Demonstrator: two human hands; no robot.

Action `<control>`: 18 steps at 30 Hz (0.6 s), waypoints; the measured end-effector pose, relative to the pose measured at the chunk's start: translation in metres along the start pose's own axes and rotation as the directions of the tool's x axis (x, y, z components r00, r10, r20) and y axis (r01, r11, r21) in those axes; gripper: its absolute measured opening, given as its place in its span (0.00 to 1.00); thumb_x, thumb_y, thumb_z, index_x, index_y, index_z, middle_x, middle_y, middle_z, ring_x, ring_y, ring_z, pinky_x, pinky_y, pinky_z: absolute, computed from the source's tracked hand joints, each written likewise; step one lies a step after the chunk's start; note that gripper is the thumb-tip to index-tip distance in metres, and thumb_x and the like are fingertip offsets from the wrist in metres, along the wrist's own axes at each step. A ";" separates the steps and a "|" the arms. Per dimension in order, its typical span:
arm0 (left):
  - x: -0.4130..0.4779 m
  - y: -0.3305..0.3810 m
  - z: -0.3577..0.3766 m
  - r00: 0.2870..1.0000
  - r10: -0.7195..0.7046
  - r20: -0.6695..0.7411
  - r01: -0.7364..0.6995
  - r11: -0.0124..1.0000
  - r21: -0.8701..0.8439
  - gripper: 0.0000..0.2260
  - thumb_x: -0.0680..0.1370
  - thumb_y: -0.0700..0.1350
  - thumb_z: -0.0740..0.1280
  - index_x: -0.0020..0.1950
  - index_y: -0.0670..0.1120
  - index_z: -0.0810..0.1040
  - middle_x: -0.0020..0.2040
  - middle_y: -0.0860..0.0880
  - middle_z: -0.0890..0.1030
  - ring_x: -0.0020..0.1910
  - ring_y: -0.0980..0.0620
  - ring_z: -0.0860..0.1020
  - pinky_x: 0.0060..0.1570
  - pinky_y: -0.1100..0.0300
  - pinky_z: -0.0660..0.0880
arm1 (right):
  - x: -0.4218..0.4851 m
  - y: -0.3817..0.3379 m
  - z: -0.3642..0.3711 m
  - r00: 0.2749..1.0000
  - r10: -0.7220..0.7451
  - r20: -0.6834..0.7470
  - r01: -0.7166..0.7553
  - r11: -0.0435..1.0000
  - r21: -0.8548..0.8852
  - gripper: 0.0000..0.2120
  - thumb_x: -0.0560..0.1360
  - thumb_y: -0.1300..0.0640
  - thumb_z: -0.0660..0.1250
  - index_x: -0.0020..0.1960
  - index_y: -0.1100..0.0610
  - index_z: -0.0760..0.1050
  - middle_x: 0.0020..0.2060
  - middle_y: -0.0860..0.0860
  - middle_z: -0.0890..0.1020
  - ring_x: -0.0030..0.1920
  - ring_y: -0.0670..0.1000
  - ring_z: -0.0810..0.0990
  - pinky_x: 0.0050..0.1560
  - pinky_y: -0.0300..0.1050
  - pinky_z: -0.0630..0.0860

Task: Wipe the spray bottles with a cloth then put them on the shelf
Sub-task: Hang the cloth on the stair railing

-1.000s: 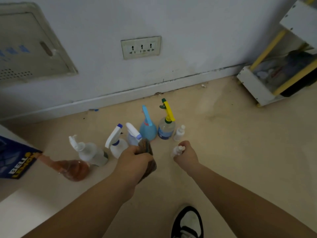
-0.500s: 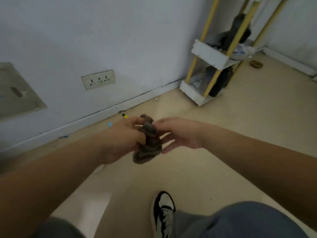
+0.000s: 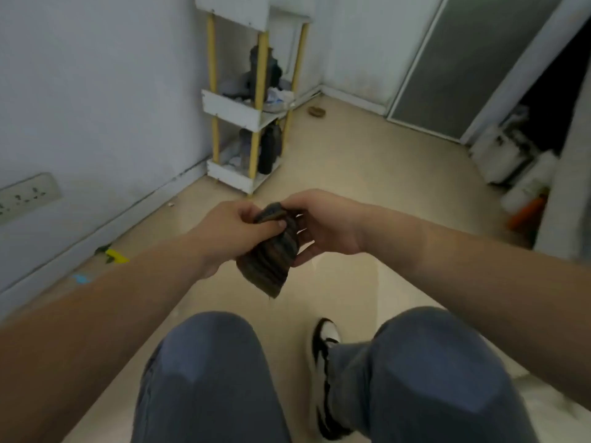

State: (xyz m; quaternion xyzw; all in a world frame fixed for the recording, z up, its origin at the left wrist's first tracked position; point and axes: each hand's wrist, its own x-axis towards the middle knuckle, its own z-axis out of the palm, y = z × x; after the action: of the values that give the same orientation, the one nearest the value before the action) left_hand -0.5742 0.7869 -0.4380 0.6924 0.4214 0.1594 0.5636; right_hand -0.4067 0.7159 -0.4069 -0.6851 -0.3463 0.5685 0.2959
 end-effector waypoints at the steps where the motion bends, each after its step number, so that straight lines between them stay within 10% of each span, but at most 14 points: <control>1: 0.004 0.008 0.011 1.000 0.021 -0.003 -0.021 1.000 0.014 0.18 0.73 0.57 0.77 0.52 0.43 0.82 0.45 0.45 0.85 0.47 0.47 0.84 0.41 0.56 0.78 | -0.007 0.003 -0.013 0.999 -0.009 -0.034 0.009 1.000 0.016 0.16 0.84 0.50 0.59 0.63 0.56 0.80 0.60 0.60 0.81 0.56 0.60 0.82 0.59 0.61 0.83; 8: 0.022 0.100 0.132 0.969 0.137 0.204 -0.152 0.987 0.057 0.12 0.75 0.48 0.75 0.39 0.46 0.74 0.34 0.47 0.76 0.36 0.49 0.75 0.34 0.58 0.69 | -0.078 0.044 -0.130 0.911 0.022 -0.413 0.045 0.987 0.152 0.17 0.80 0.48 0.70 0.62 0.58 0.82 0.57 0.57 0.86 0.51 0.55 0.86 0.45 0.50 0.85; 18: 0.060 0.224 0.348 0.846 0.116 0.520 -0.128 0.992 -0.013 0.09 0.71 0.39 0.70 0.50 0.42 0.79 0.47 0.40 0.82 0.47 0.42 0.81 0.44 0.51 0.77 | -0.187 0.127 -0.313 0.715 0.165 -0.680 0.016 0.968 0.252 0.12 0.79 0.47 0.72 0.55 0.53 0.78 0.52 0.55 0.84 0.49 0.55 0.85 0.38 0.46 0.82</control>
State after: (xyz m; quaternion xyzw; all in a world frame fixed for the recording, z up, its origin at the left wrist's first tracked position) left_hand -0.2056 0.6059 -0.3572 0.7413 0.2106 -0.0027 0.6373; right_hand -0.1021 0.4862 -0.3445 -0.8207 -0.1105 0.3183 0.4615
